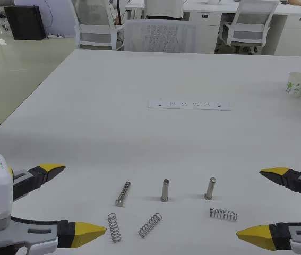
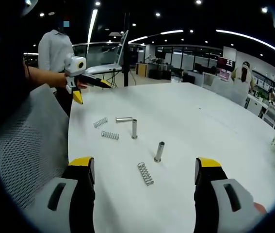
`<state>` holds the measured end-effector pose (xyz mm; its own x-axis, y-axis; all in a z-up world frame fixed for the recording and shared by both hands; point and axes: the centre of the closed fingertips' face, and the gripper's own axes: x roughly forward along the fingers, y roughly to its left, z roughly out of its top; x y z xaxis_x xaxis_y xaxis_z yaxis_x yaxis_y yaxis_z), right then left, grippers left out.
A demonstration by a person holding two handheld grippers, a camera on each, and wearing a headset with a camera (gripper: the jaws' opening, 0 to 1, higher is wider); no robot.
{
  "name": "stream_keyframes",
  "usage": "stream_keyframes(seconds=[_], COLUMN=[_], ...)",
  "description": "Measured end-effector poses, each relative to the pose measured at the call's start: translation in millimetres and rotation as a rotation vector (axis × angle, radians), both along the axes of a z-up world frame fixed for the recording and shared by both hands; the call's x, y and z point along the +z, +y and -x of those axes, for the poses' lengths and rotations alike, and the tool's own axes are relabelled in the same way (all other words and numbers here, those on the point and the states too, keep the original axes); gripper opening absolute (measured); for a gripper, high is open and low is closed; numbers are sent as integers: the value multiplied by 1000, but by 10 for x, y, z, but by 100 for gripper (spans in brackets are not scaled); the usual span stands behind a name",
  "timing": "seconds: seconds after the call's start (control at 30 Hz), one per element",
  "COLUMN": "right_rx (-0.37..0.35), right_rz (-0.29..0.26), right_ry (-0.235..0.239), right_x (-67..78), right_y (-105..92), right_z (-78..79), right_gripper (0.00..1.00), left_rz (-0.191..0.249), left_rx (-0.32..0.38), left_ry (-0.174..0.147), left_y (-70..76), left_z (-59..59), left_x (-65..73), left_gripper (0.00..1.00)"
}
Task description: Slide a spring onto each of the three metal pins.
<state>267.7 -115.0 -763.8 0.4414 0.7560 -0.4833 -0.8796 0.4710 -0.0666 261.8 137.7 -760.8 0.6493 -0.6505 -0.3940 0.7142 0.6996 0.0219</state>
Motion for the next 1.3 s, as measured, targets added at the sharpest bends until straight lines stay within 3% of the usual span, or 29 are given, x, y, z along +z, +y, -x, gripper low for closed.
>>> stream_keyframes(seconds=[1.3], right_rx=[-12], right_rz=[-2], right_ry=[6], right_x=[-39], right_y=[-33], right_z=[-9], right_gripper=[84], left_rz=[2], left_rx=[4], left_ry=[3], left_y=[-1], left_z=[-41], left_x=[-27], left_gripper=[86])
